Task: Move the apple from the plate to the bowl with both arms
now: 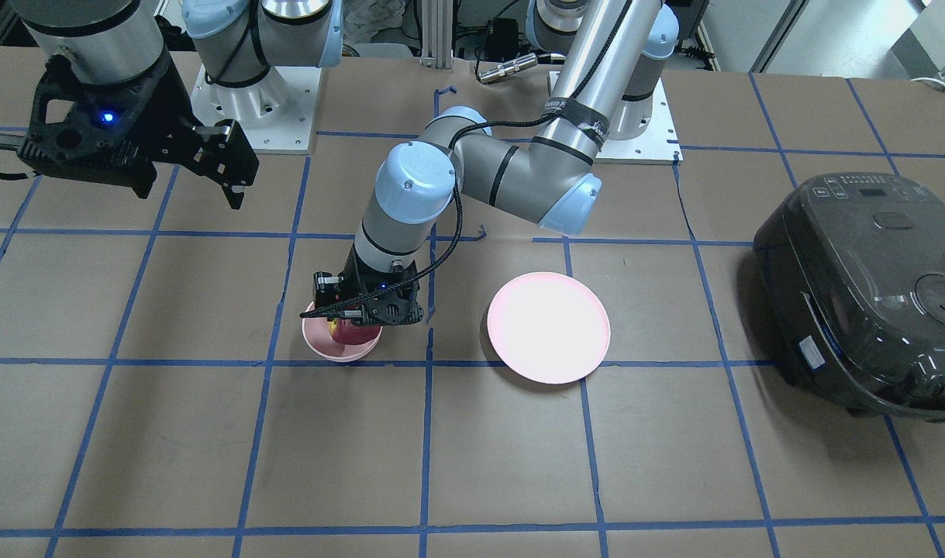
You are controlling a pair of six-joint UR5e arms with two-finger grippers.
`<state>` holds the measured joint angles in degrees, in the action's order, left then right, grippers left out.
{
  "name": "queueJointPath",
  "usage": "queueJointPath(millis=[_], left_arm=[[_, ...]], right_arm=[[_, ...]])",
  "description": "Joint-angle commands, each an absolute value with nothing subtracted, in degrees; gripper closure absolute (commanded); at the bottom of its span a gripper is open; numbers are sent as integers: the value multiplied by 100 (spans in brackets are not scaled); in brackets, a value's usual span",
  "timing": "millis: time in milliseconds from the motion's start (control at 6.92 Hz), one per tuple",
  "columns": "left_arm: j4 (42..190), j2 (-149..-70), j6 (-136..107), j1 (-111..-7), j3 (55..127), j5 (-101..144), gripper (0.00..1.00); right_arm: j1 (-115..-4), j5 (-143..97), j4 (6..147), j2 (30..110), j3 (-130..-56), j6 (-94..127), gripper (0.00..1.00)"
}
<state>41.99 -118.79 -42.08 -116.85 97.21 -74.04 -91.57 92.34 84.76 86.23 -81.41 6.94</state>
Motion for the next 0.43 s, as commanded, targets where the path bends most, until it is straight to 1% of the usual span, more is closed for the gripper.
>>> queueJointPath(millis=[0,145,289], left_arm=[[4034,-11813,-4480,-11689,9712,-7392,15],[4034,-11804,-4474,-11689,9712,-7392,13],[4034,-11734,-4456,-11681,9712,-7400,5]], right_arm=[[-9158,9229,8490,8613,-8147,694,0],[-9158,9229,8482,8613,-8147,694,0],[-9158,9246,8473,8622,-8147,694,0]])
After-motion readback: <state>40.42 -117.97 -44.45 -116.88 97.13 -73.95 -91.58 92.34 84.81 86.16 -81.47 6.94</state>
